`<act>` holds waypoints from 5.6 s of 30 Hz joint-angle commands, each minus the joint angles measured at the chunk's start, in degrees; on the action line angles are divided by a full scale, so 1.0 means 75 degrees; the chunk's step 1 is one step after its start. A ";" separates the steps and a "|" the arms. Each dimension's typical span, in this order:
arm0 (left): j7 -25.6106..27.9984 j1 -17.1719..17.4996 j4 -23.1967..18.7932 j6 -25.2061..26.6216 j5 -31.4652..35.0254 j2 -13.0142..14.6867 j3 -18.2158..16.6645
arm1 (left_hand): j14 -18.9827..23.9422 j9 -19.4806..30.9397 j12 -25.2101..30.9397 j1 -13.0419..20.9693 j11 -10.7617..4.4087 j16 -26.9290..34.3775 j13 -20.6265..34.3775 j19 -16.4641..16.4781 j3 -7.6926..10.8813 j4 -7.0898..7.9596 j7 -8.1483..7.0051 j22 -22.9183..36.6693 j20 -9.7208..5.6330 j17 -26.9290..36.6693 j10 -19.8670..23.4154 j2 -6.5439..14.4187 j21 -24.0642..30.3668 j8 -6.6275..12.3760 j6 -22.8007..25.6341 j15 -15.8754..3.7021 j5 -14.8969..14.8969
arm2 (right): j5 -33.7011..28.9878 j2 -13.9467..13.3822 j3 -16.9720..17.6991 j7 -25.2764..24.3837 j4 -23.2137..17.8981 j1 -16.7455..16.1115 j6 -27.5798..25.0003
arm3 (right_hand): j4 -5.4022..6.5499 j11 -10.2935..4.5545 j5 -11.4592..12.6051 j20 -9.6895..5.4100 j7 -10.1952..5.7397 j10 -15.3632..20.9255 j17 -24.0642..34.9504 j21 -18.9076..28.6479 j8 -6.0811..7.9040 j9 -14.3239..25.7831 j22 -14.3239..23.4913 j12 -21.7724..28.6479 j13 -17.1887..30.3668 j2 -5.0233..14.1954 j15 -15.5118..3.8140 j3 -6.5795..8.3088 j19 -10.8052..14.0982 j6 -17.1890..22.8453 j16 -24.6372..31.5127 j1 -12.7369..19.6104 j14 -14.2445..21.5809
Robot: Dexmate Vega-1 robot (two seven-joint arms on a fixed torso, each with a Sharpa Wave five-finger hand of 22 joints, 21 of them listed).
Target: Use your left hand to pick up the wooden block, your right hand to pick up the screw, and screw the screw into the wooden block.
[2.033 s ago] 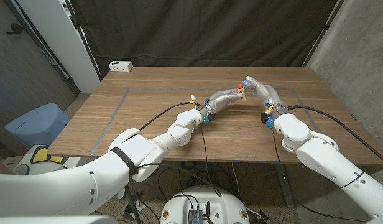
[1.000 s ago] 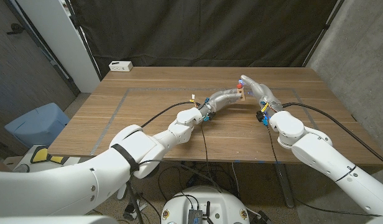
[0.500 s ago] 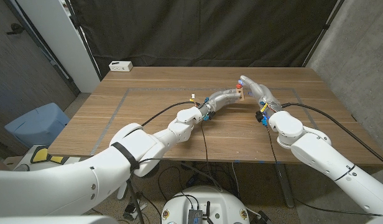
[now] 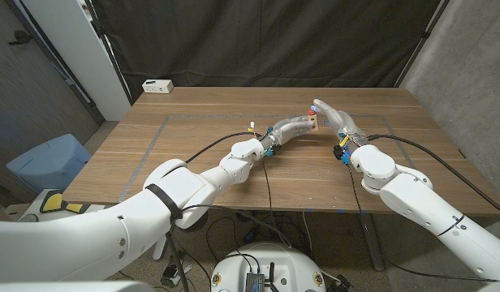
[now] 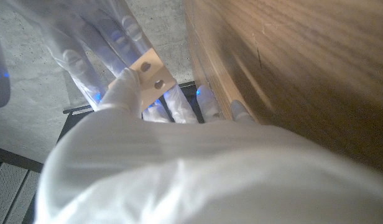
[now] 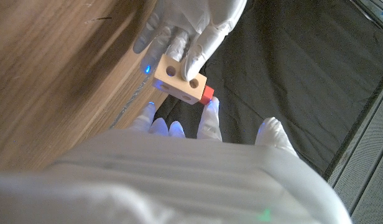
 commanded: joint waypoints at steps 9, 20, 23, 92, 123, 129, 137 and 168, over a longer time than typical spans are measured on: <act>-0.0065 0.0040 -0.0022 -0.0149 0.0015 -0.0030 0.0026 | 0.0024 0.0032 0.0055 -0.0031 0.0002 0.0015 0.0008 -0.0008 0.0046 0.0034 0.0092 0.0034 0.0047 0.0009 0.0027 0.0070 0.0057 0.0056 0.0195 -0.0204 0.0043 | -0.0035 -0.0068 -0.0133 0.0202 -0.0084 -0.0078 0.0203 | 0.0017 0.0009 -0.0006 0.0043 0.0009 -0.0025 0.0026 0.0010 0.0020 0.0012 0.0016 0.0011 0.0010 0.0008 0.0039 -0.0022 -0.0044 0.0091 0.0051 -0.0074 -0.0103; -0.0175 0.0162 -0.0080 -0.0436 0.0007 -0.0026 0.0020 | 0.0030 0.0031 0.0059 -0.0032 0.0016 0.0017 0.0011 -0.0008 0.0050 0.0026 0.0092 0.0034 0.0039 0.0006 0.0031 0.0062 0.0057 0.0055 0.0198 -0.0212 0.0042 | -0.0092 0.0075 -0.0295 0.0355 0.0125 0.0064 0.0480 | 0.0008 -0.0011 -0.0004 0.0044 0.0001 -0.0032 0.0020 0.0007 0.0020 0.0013 0.0015 0.0008 0.0010 0.0027 0.0035 -0.0017 -0.0056 0.0106 0.0050 -0.0074 -0.0102; -0.0185 0.0184 -0.0094 -0.0484 0.0009 -0.0022 0.0019 | 0.0030 0.0031 0.0057 -0.0029 0.0009 0.0017 0.0014 -0.0005 0.0053 0.0023 0.0092 0.0034 0.0044 0.0006 0.0022 0.0063 0.0058 0.0057 0.0202 -0.0213 0.0042 | -0.0127 0.0060 -0.0274 0.0332 0.0091 0.0036 0.0522 | 0.0006 -0.0016 -0.0003 0.0037 0.0000 -0.0017 0.0018 0.0010 0.0021 0.0013 0.0015 0.0014 0.0010 0.0032 0.0032 -0.0016 -0.0050 0.0113 0.0049 -0.0074 -0.0102; -0.0238 0.0148 -0.0079 -0.0357 0.0032 0.0011 0.0056 | 0.0023 0.0032 0.0062 -0.0017 0.0012 0.0023 0.0016 -0.0012 0.0049 0.0016 0.0091 0.0034 0.0041 0.0008 0.0034 0.0061 0.0057 0.0054 0.0185 -0.0207 0.0042 | 0.0342 -0.0228 0.0277 0.0262 0.0019 -0.0086 0.0011 | -0.0001 0.0212 0.0000 -0.0015 0.0223 -0.0205 0.0017 -0.0038 -0.0064 0.0017 0.0019 -0.0032 0.0013 -0.0076 0.0173 -0.0136 -0.0293 -0.0418 0.0003 -0.0270 -0.0244; -0.0237 0.0160 -0.0082 -0.0351 0.0030 0.0001 0.0053 | 0.0032 0.0031 0.0061 -0.0057 0.0016 0.0018 0.0020 -0.0015 0.0069 0.0030 0.0102 0.0034 0.0047 0.0006 0.0040 0.0067 0.0057 0.0057 0.0205 -0.0194 0.0045 | 0.0467 -0.0330 0.0245 0.0190 -0.0112 -0.0205 -0.0033 | -0.0004 0.0204 0.0015 0.0001 0.0222 -0.0204 0.0013 -0.0013 -0.0021 0.0018 0.0019 -0.0012 0.0013 -0.0054 0.0172 -0.0142 -0.0294 -0.0391 0.0016 -0.0295 -0.0232; -0.0240 0.0160 -0.0089 -0.0391 0.0035 0.0006 0.0055 | 0.0044 0.0031 0.0063 -0.0063 0.0026 0.0020 0.0013 -0.0012 0.0074 0.0028 0.0106 0.0034 0.0043 0.0005 0.0057 0.0062 0.0058 0.0059 0.0211 -0.0220 0.0044 | 0.0462 -0.0382 0.0273 0.0175 -0.0199 -0.0263 -0.0040 | -0.0006 0.0198 0.0017 0.0013 0.0219 -0.0197 0.0011 -0.0007 -0.0014 0.0019 0.0019 -0.0006 0.0013 -0.0046 0.0169 -0.0141 -0.0289 -0.0381 0.0018 -0.0296 -0.0229; -0.0225 0.0147 -0.0069 -0.0309 0.0028 -0.0011 0.0053 | 0.0041 0.0031 0.0064 -0.0070 0.0051 0.0020 0.0019 -0.0014 0.0070 0.0026 0.0098 0.0034 0.0036 0.0006 0.0052 0.0054 0.0057 0.0061 0.0218 -0.0195 0.0043 | 0.0408 -0.0425 0.0270 0.0131 -0.0300 -0.0337 -0.0060 | -0.0009 0.0190 0.0020 0.0036 0.0220 -0.0193 0.0010 0.0003 -0.0008 0.0019 0.0019 -0.0002 0.0013 -0.0035 0.0164 -0.0138 -0.0272 -0.0374 0.0019 -0.0296 -0.0228; -0.0205 0.0113 -0.0025 -0.0104 0.0003 -0.0020 0.0036 | 0.0037 0.0031 0.0066 -0.0067 0.0044 0.0026 0.0025 -0.0019 0.0072 0.0023 0.0092 0.0034 0.0039 0.0011 0.0057 0.0065 0.0057 0.0057 0.0211 -0.0196 0.0040 | 0.0386 -0.0520 0.0291 -0.0057 -0.0737 -0.0555 -0.0390 | -0.0029 0.0195 0.0026 0.0056 0.0227 -0.0184 0.0003 0.0016 0.0011 0.0020 0.0018 0.0009 0.0014 0.0011 0.0158 -0.0121 -0.0258 -0.0329 0.0025 -0.0284 -0.0218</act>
